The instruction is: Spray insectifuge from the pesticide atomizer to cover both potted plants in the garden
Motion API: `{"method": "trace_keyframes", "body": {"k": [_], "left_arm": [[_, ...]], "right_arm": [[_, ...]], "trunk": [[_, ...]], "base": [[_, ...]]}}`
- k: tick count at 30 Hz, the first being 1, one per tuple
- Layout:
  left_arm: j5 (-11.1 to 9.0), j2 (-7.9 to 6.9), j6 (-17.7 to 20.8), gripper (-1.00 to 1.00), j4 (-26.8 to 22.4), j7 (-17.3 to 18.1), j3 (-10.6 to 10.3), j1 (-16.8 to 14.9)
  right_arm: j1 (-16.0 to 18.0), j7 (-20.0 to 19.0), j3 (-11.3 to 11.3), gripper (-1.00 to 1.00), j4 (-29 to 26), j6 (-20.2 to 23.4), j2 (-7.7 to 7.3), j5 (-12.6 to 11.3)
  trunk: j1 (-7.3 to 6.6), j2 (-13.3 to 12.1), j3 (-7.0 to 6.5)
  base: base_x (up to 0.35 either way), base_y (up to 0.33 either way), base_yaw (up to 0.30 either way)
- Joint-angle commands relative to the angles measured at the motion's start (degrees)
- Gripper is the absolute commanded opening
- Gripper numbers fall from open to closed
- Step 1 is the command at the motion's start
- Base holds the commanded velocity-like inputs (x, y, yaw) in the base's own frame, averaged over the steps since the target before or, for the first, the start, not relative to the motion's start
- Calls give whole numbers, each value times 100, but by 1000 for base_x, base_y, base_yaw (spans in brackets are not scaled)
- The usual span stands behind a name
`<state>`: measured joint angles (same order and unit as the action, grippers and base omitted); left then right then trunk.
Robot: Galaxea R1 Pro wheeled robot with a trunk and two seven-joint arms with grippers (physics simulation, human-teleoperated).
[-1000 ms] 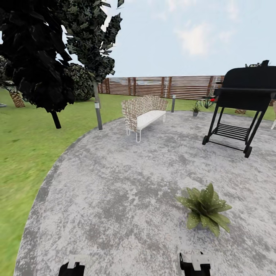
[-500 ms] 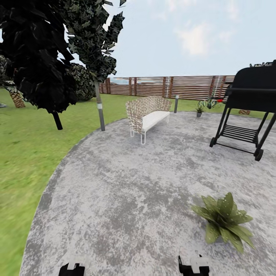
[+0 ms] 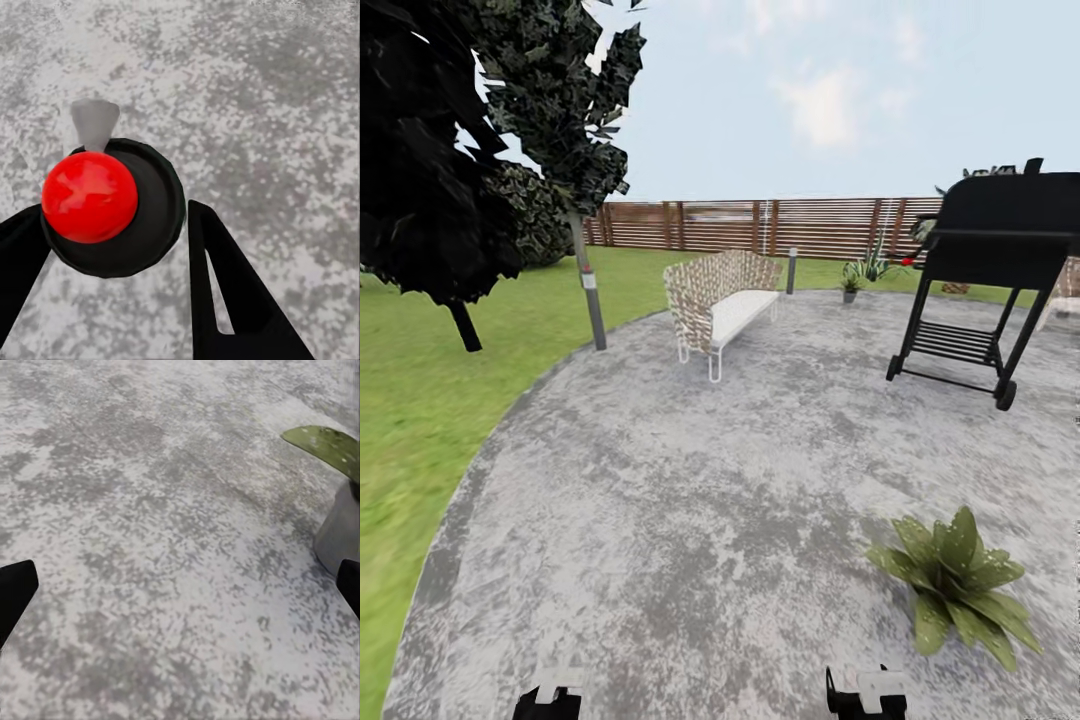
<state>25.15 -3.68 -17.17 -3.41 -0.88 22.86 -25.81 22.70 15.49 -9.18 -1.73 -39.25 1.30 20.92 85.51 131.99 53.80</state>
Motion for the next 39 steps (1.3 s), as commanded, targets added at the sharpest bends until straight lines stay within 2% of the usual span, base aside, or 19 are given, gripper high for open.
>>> {"method": "trace_keyframes", "body": {"k": [1, 39], "left_arm": [[60, -1, -23, -100, 7, -9, 43, -3], [60, -1, -23, -100, 7, -9, 43, 6]], "right_arm": [[5, 33, -40, 100, 6, -13, 2, 61], [3, 33, -40, 100, 6, -13, 2, 55]], "trunk": [[1, 2, 5], [1, 2, 5]], "base": [[241, 248, -265], [273, 212, -265]]}}
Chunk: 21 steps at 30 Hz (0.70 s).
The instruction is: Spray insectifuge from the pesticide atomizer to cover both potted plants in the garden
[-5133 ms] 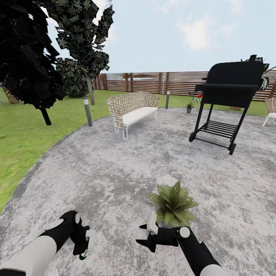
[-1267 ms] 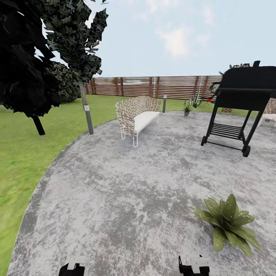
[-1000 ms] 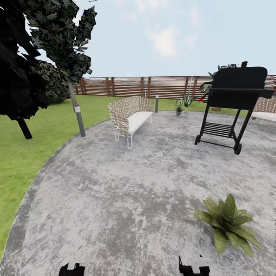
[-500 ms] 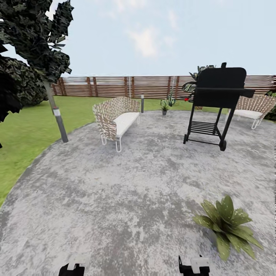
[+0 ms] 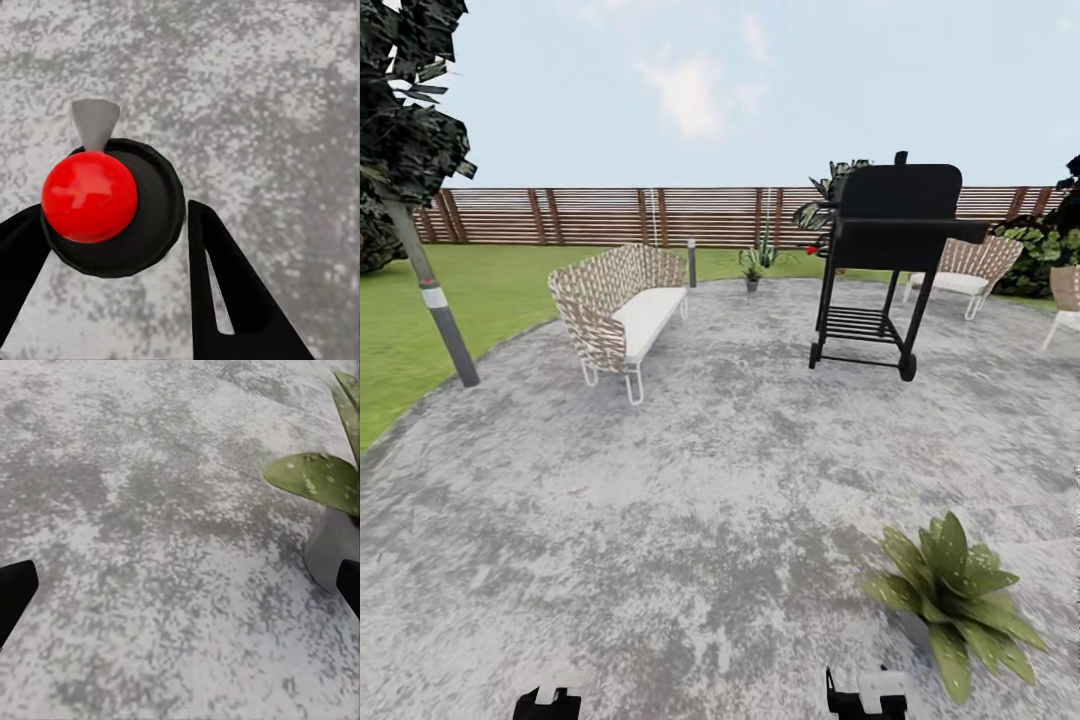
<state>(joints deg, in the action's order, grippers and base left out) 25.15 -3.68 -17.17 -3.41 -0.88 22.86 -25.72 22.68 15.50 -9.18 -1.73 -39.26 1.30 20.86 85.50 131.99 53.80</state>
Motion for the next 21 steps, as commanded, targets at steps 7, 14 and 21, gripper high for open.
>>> {"method": "trace_keyframes", "body": {"k": [7, 14, 21], "left_arm": [[68, -1, -23, -100, 7, -9, 44, -3], [58, -1, -25, -100, 7, -17, 41, -3], [52, 5, -24, -100, 0, -17, 42, -3]], "right_arm": [[6, 32, -40, 100, 6, -12, 2, 59], [7, 32, -40, 100, 6, -12, 9, 59], [6, 32, -40, 100, 6, -12, 11, 59]], "trunk": [[2, 2, 5], [2, 2, 5], [2, 2, 5]], "base": [[294, 125, -265], [295, 77, -265], [298, 21, -186]]}}
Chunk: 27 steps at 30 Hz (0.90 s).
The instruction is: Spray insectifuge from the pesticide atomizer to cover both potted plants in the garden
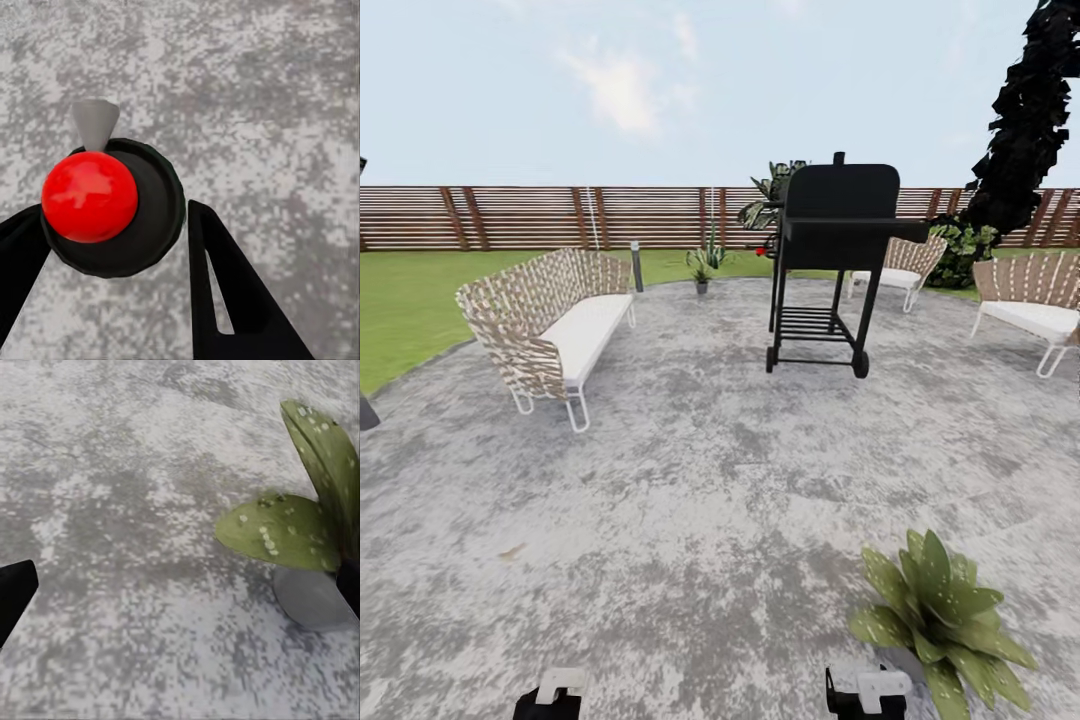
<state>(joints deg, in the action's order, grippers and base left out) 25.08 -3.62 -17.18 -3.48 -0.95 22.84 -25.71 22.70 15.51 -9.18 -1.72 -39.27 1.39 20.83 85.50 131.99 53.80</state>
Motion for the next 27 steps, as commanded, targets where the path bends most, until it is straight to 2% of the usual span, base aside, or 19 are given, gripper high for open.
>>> {"method": "trace_keyframes", "body": {"k": [1, 7, 24, 27], "left_arm": [[59, 1, -23, -100, 7, -10, 45, -4], [59, 2, -22, -100, 11, -10, 37, -4], [67, 2, -22, -100, 14, -10, 37, -4], [70, 2, -22, -100, 17, -10, 37, -4]], "right_arm": [[2, 31, -41, 100, 5, -11, 2, 61], [4, 26, -41, 100, 5, -11, -5, 61], [6, 31, -41, 100, 5, -11, -16, 76], [4, 31, -41, 100, 5, -11, -16, 73]], "trunk": [[2, 2, 5], [2, 2, 5], [2, 2, 5], [2, 2, 5]], "base": [[302, 1, -26], [287, 0, -6], [8, 0, 0], [173, 0, 0]]}}
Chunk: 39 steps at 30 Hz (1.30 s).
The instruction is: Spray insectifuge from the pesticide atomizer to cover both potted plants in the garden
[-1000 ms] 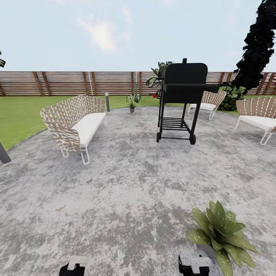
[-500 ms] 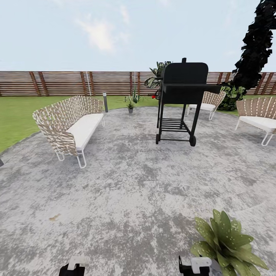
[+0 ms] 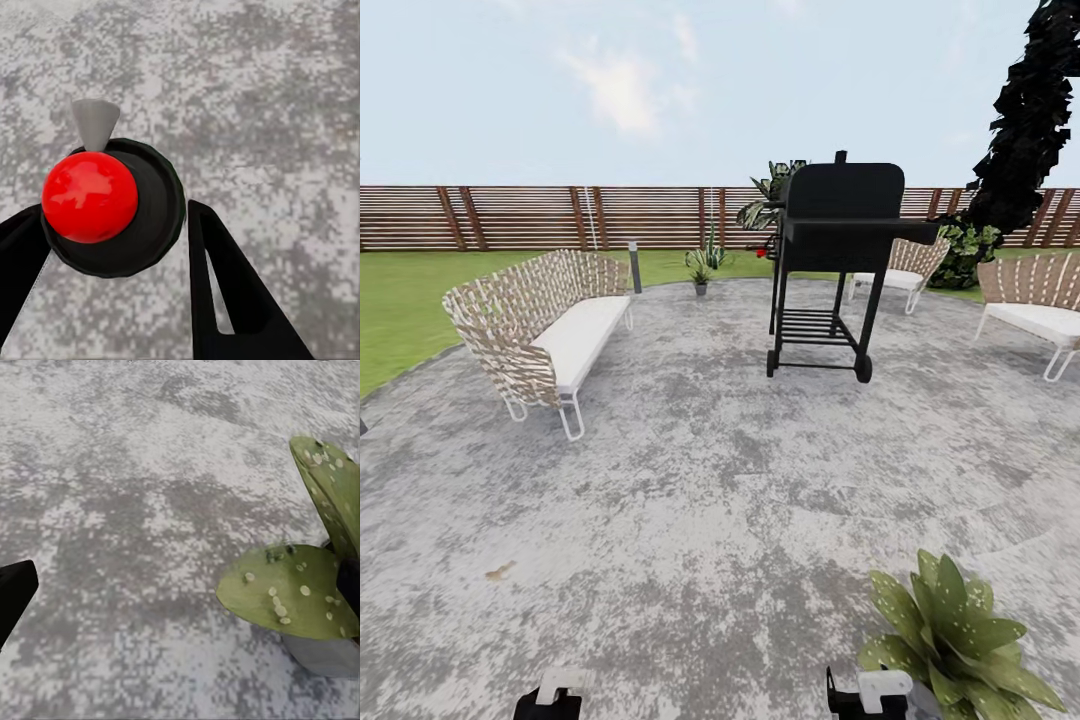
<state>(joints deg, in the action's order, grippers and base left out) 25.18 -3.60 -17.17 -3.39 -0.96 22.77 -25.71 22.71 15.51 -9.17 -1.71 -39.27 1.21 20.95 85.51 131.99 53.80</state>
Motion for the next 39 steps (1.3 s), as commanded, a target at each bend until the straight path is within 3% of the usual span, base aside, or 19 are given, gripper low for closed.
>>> {"method": "trace_keyframes", "body": {"k": [1, 8, 15, 17, 19, 22, 24, 30, 39], "left_arm": [[58, -1, -23, -100, 8, -10, 44, -5], [66, -8, -23, -100, 5, -10, 44, -5], [58, -9, -27, -100, -39, -17, 51, -10], [51, 16, -15, -100, -305, -8, 61, -68], [39, 77, 23, -100, -951, 6, 71, -98], [32, 123, 81, -100, -1544, 26, 73, -124], [31, 123, 106, -100, -1679, 25, 63, -402], [104, 100, 72, -100, -1661, 14, 54, -364], [75, 77, 88, -100, -1321, 15, 77, -236]], "right_arm": [[4, 31, -41, 100, 4, -11, 2, 60], [3, 31, -41, 100, 4, -11, 1, 59], [4, 31, -41, 100, 4, -11, -2, 59], [5, 31, -42, 100, 4, -11, -10, 57], [5, 31, -43, 100, 4, -11, -21, 52], [3, 31, -48, 100, 2, -11, -28, 49], [2, 31, -46, 100, -10, -11, -29, 42], [3, 31, -41, 100, -5, -11, -25, 58], [3, 31, -41, 100, -4, -11, -25, 59]], "trunk": [[2, 2, 5], [2, 2, 5], [2, 2, 5], [2, 2, 5], [2, 2, 5], [2, 2, 5], [2, 2, 5], [2, 2, 5], [2, 2, 5]], "base": [[297, 0, 0], [286, 129, 0], [45, 44, 0], [2, 2, 0], [0, 0, 0], [0, 0, 0], [0, 0, 0], [63, 56, 0], [288, 170, 0]]}}
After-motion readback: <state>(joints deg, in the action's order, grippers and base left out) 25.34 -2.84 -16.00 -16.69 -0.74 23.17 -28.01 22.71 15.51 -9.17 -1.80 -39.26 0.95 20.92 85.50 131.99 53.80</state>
